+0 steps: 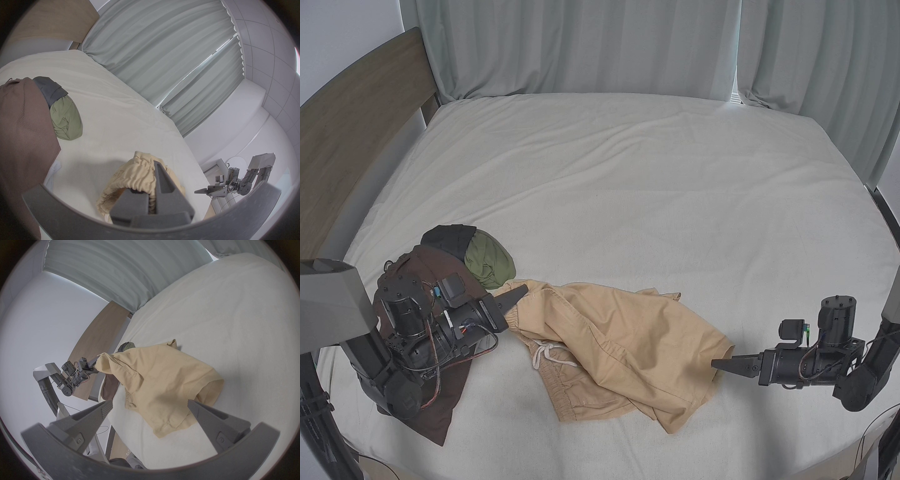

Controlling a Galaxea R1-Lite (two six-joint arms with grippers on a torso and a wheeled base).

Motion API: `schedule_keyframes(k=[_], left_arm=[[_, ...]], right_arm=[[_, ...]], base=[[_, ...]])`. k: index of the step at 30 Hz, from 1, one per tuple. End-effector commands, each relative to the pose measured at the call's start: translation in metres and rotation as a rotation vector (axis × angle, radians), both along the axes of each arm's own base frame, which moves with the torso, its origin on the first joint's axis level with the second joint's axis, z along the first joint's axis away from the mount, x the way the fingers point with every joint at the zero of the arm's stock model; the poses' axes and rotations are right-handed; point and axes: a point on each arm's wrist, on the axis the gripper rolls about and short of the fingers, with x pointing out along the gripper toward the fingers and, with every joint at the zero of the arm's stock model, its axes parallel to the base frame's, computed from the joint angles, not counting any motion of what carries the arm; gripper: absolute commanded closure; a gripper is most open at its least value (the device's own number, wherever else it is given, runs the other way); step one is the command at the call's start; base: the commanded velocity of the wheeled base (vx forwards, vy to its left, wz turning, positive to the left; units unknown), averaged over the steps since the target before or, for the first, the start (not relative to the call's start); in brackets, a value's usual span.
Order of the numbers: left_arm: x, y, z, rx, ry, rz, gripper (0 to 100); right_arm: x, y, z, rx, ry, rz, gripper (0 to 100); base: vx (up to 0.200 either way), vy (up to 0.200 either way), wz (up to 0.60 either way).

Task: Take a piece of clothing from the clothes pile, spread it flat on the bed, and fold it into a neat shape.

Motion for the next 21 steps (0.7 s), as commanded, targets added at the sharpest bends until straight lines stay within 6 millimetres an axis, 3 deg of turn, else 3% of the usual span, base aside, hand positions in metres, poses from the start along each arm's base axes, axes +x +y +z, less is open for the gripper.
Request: schedule_keyframes(k=[1,7,15,21], left_arm=[[0.0,0.0,0.0,-0.001,-0.002,-0.001,100],[0.0,0.0,0.001,-0.002,-0.005,0.001,100],[-0.001,0.0,0.002,-0.002,-0.006,-0.001,100],[0.0,0.0,0.002,-0.002,-0.006,-0.001,100]], right_arm=[[0.003,0.001,-0.011,-0.009,0.041,0.002,0],[0.009,0.002,-0.027,-0.018,0.068,-0.003,0],[0.021,0.005,-0.068,-0.024,0.04,-0.036,0],[0.024,0.005,-0.072,-0.007,0.072,-0.064,0]], base=[[0.0,0.0,0.0],[0.0,0.0,0.0],[0.0,0.0,0.0],[0.0,0.0,0.0]])
